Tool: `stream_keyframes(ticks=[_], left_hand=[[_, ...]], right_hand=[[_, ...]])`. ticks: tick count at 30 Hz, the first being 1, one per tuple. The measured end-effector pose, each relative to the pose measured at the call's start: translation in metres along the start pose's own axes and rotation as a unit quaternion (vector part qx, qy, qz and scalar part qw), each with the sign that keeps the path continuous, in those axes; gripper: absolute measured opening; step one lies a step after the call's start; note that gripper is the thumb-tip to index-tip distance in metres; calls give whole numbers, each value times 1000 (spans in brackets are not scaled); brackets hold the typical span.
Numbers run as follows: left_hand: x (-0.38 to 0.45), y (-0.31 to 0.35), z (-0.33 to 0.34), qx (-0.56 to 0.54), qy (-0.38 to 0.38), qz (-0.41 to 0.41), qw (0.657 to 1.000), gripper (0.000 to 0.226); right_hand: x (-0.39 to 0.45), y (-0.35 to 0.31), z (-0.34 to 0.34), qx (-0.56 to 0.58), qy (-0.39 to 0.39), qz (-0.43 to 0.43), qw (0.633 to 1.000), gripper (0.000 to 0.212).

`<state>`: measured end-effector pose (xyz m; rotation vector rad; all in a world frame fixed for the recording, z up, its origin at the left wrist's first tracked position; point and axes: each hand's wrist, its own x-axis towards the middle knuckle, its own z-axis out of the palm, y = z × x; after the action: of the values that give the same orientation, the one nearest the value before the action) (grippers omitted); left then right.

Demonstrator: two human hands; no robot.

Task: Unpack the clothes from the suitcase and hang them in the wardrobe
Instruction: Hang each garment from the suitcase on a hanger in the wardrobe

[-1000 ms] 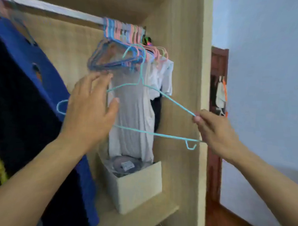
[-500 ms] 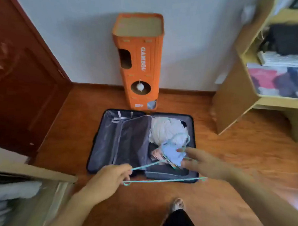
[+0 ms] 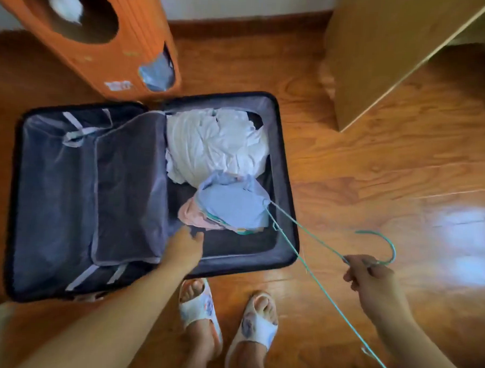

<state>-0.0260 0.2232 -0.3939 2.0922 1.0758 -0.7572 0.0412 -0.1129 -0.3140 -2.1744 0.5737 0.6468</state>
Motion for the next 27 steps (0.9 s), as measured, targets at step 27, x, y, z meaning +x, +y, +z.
stream_keyframes(ticks=[27], left_hand=[[-290,145,-320,-656,38,120,744,19]], right_hand=[[-163,-226,-91,-8,-97,-197,975,32]])
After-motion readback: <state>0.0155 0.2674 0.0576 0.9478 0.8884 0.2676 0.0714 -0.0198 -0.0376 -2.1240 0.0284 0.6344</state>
